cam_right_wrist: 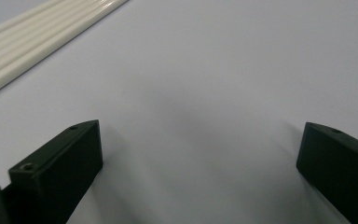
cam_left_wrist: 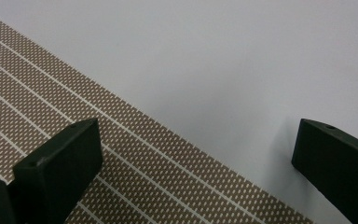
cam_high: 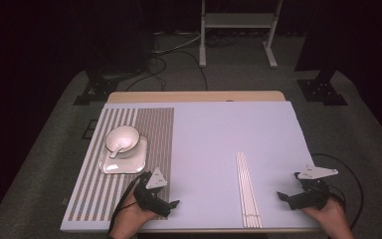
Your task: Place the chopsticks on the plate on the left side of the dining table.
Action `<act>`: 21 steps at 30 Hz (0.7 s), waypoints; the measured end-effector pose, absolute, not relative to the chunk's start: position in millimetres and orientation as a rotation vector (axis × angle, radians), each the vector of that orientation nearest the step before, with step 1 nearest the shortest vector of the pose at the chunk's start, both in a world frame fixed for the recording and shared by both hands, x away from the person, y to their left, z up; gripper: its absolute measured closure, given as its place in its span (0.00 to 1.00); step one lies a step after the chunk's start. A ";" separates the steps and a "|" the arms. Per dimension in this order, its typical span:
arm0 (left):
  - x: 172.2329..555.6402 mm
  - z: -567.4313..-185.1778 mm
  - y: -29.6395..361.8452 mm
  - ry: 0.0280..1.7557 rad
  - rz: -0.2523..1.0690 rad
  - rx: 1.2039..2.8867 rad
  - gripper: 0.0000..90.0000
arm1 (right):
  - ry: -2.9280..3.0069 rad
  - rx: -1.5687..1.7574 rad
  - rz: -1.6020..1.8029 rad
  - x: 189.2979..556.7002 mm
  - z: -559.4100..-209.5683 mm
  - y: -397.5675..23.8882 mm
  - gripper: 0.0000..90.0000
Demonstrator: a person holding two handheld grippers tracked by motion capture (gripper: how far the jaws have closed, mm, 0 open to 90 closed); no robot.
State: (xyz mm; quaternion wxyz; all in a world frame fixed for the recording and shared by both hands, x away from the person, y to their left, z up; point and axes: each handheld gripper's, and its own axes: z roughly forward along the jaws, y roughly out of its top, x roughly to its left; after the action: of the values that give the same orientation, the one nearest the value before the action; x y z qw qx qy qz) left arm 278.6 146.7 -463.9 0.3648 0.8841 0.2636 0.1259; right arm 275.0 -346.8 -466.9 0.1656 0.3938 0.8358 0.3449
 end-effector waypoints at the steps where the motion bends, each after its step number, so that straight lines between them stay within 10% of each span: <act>1: 278.6 -463.8 146.7 0.678 0.323 2.274 0.00 | 2.380 1.122 0.983 275.0 -466.9 -346.8 0.00; 21: 274.2 -450.3 132.8 0.652 0.293 2.212 0.00 | 2.380 1.121 0.983 275.0 -466.9 -346.9 0.00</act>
State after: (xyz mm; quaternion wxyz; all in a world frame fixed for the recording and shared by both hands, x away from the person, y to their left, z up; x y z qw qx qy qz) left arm 274.2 132.8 -450.3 0.3971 0.8733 0.2574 0.1158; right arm 275.0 -346.9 -466.9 0.1657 0.3937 0.8357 0.3450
